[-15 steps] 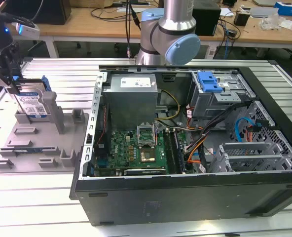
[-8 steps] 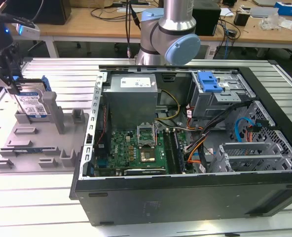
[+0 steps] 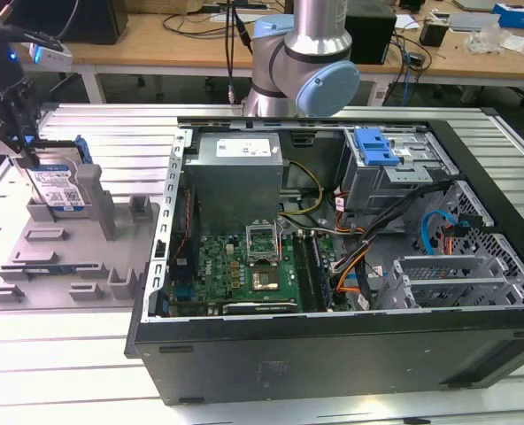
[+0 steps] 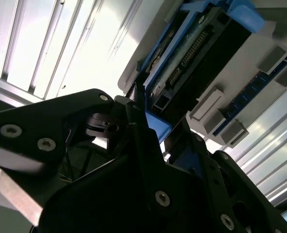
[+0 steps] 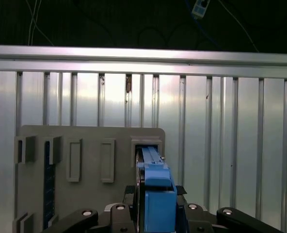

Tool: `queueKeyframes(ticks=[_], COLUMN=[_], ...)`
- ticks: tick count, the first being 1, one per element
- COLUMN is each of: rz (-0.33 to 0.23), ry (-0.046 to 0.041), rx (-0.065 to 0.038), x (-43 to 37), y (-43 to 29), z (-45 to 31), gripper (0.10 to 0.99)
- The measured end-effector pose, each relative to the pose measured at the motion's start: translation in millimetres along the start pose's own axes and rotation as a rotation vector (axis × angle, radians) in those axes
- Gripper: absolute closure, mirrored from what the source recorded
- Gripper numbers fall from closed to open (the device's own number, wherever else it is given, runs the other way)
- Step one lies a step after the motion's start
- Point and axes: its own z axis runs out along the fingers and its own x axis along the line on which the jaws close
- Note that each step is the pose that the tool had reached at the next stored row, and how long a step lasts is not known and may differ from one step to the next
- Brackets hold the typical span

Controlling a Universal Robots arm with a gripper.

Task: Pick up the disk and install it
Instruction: 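Pick up the disk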

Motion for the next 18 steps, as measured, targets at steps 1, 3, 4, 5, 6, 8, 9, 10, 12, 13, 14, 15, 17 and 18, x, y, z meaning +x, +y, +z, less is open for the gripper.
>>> queueKeyframes(ticks=[1,3,4,5,6,8,9,10,12,13,14,15,17,18], rz=[0.0,0.0,0.0,0.0,0.0,0.0,0.0,0.0,0.0,0.0,0.0,0.0,0.0,0.0], ry=[0.0,0.0,0.0,0.0,0.0,0.0001,0.0001,0.0,0.0001,0.0001,0.0,0.0001,0.0,0.0], rx=[0.0,0.0,0.0,0.0,0.0,0.0,0.0,0.0,0.0,0.0,0.0,0.0,0.0,0.0], x=[0.0,0.0,0.0,0.0,0.0,0.0,0.0,0.0,0.0,0.0,0.0,0.0,0.0,0.0], y=[0.0,0.0,0.0,0.0,0.0,0.0,0.0,0.0,0.0,0.0,0.0,0.0,0.0,0.0], z=[0.3,0.8,1.0,1.0,1.0,1.1,1.1,1.2,1.2,1.2,1.3,1.3,1.3,1.3], gripper=[0.675,0.675,0.675,0.675,0.675,0.69,0.69,0.718,0.718,0.718,0.718,0.718,0.718,0.718])
